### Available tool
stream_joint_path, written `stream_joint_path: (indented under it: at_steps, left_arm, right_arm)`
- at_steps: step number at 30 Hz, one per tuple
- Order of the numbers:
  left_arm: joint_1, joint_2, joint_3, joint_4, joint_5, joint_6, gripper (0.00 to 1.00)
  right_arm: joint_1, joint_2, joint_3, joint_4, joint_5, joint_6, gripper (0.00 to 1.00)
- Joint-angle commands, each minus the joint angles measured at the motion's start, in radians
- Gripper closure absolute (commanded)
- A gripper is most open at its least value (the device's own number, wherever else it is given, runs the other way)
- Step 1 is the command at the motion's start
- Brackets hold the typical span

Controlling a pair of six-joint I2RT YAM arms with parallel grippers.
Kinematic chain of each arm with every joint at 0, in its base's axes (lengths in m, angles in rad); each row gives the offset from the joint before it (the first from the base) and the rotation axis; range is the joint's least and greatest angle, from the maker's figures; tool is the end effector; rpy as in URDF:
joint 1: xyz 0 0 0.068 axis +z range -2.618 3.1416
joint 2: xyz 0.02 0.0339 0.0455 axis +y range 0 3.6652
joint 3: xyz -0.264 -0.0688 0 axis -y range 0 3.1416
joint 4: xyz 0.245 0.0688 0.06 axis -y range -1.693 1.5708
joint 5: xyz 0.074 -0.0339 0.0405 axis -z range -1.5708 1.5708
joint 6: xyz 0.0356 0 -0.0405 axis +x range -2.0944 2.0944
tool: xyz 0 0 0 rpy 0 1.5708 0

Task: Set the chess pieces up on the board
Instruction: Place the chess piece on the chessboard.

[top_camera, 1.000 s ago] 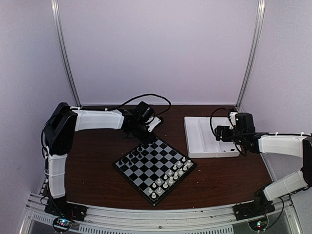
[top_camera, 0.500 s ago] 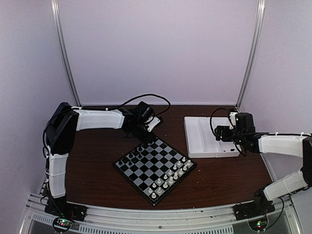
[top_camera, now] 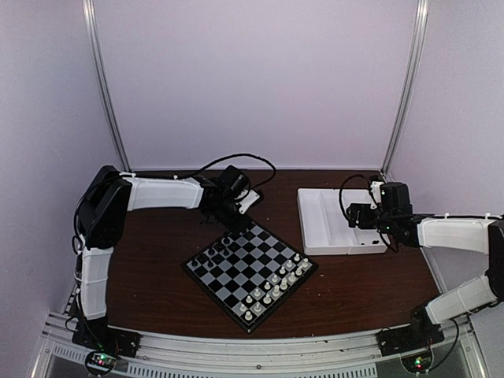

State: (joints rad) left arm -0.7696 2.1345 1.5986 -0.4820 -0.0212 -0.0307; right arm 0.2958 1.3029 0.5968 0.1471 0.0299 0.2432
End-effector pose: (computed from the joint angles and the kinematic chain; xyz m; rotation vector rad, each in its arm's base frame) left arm 0.3308 -0.3195 0.1699 0.9359 2.4386 -0.2632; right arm 0.2570 0.0772 0.1966 -0.0386 2.1426 0.2852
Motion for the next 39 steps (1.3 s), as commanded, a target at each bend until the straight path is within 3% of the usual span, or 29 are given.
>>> stream_joint_path:
  at_steps: [1, 27, 39]
  left_arm:
    - [0.015, 0.018, 0.033, 0.007, 0.013, 0.007, 1.00]
    - [0.015, 0.018, 0.050, -0.013, -0.008, 0.014, 1.00]
    - [0.015, 0.016, 0.062, -0.016, -0.010, 0.013, 0.87]
  right_arm:
    - [-0.004, 0.007, 0.008, 0.011, -0.008, 0.015, 0.01]
    - [-0.008, 0.012, 0.010, 0.012, -0.015, 0.016, 0.01]
    - [-0.009, 0.015, 0.010, 0.013, -0.021, 0.018, 0.01]
